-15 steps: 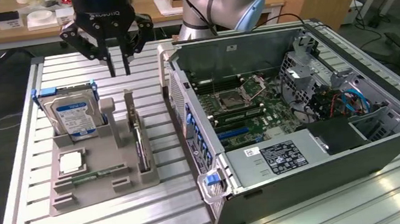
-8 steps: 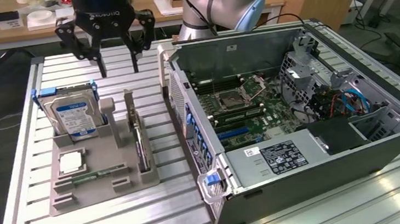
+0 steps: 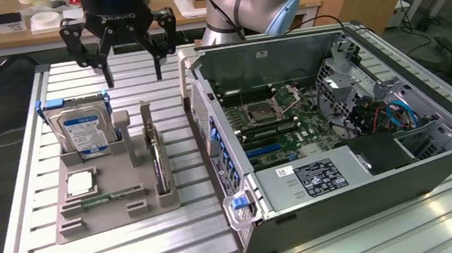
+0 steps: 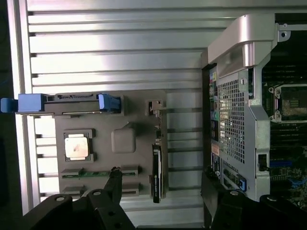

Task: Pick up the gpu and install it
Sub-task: 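Pick up the gpu and move the gpu toward the slot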

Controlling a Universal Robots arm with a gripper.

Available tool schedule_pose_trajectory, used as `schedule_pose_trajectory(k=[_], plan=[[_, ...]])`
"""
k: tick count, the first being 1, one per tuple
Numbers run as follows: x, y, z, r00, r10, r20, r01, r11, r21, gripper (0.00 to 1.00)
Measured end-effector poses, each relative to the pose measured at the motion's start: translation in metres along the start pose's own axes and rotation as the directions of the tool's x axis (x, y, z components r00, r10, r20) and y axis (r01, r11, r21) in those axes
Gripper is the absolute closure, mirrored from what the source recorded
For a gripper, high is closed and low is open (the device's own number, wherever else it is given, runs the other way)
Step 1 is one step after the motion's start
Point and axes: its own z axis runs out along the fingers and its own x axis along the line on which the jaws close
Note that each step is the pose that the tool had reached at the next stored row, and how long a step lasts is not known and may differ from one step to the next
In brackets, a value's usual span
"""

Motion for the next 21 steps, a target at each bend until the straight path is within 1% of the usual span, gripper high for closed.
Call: schedule_pose_trajectory(k=[3, 4, 6, 7, 13, 17, 21], plan=[[0.000, -0.0009, 0.0013, 0.9999, -0.009, -0.0051, 0.009, 0.9999, 0.0138, 0.24], [0.000, -0.0011, 0.0018, 0.9999, -0.014, -0.0064, 0.014, 0.9998, 0.0174, 0.24], [0.000, -0.0016, 0.0029, 0.9998, -0.020, -0.0066, 0.020, 0.9996, 0.0224, 0.24], [0.000, -0.0018, 0.0033, 0.9997, -0.022, -0.0067, 0.022, 0.9995, 0.0238, 0.24], [0.000, -0.0024, 0.0078, 0.9996, -0.026, -0.0070, 0.026, 0.9994, 0.0241, 0.24], [0.000, -0.0031, 0.0108, 0.9996, -0.026, -0.0087, 0.026, 0.9994, 0.0242, 0.24], [0.000, -0.0033, 0.0130, 0.9996, -0.027, -0.0089, 0.027, 0.9993, 0.0242, 0.24]])
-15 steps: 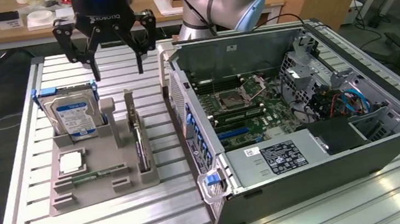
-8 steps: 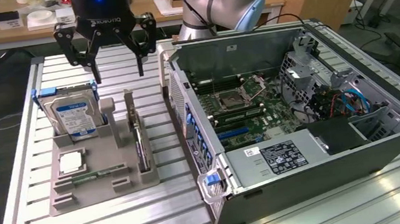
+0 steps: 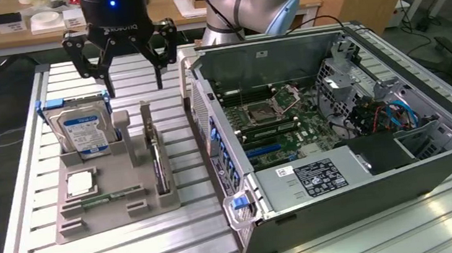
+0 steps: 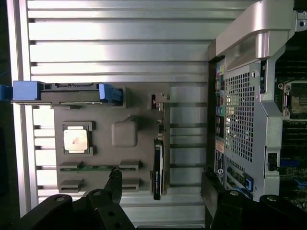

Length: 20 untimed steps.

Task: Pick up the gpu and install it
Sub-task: 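Pick up the gpu and move the gpu toward the slot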

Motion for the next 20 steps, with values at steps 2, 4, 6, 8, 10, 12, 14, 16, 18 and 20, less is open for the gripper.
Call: schedule_pose_trajectory(k=[2, 4, 6, 8, 10, 12, 14, 16, 18, 20], plan=[[0.0000, 0.0000, 0.0014, 1.0000, 0.000, 0.0001, 0.000, 1.0000, 0.0000, 0.24], [0.0000, 0.0000, 0.0028, 1.0000, 0.000, 0.0000, 0.000, 1.0000, 0.0000, 0.24], [0.0000, -0.0001, 0.0040, 1.0000, 0.000, 0.0000, 0.000, 1.0000, 0.0000, 0.24], [0.0001, -0.0001, 0.0051, 1.0000, 0.000, 0.0000, 0.000, 1.0000, 0.0000, 0.24], [0.0001, -0.0001, 0.0061, 1.0000, 0.000, 0.0000, 0.000, 1.0000, 0.0000, 0.24], [0.0001, -0.0001, 0.0070, 1.0000, 0.000, 0.0000, 0.000, 1.0000, 0.0000, 0.24], [0.0001, -0.0001, 0.0080, 1.0000, 0.000, 0.0000, 0.000, 1.0000, 0.0000, 0.24], [0.0001, -0.0001, 0.0089, 1.0000, 0.000, 0.0000, 0.000, 1.0000, 0.0000, 0.24], [0.0001, -0.0001, 0.0094, 1.0000, 0.000, 0.0000, 0.000, 1.0000, 0.0000, 0.24], [0.0001, -0.0001, 0.0102, 1.0000, 0.000, 0.0000, 0.000, 1.0000, -0.0001, 0.24]])
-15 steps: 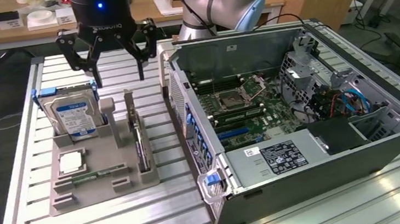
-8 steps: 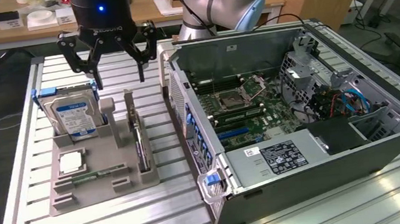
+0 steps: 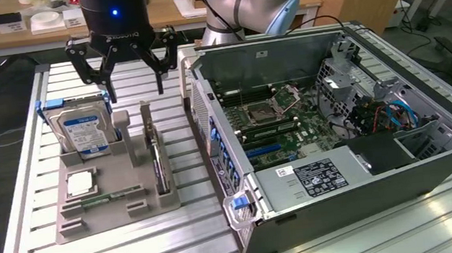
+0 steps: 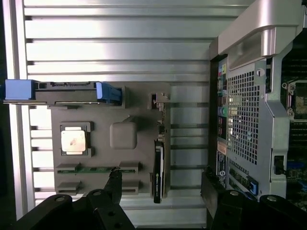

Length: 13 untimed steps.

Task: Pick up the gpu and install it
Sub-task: 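Pick up the gpu and move the gpu toward the slot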

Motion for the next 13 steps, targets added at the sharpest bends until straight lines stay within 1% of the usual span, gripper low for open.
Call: schedule_pose_trajectory(k=[13], plan=[[0.0000, -0.0009, 0.0063, 1.0000, 0.000, 0.0000, 0.000, 1.0000, 0.0000, 0.24]])
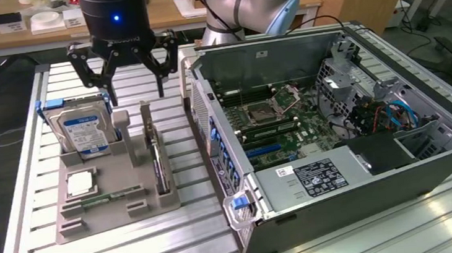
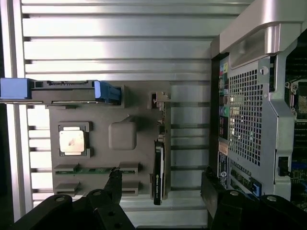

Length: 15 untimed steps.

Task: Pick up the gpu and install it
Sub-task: 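Pick up the gpu and move the gpu toward the slot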

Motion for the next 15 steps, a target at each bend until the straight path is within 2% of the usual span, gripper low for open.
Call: schedule_pose_trajectory(k=[9, 15], plan=[[0.000, -0.0116, 0.0108, 1.0000, 0.000, -0.0001, 0.000, 1.0000, 0.0000, 0.24], [0.000, -0.0144, 0.0212, 1.0000, 0.000, -0.0001, 0.000, 1.0000, 0.0000, 0.24]])
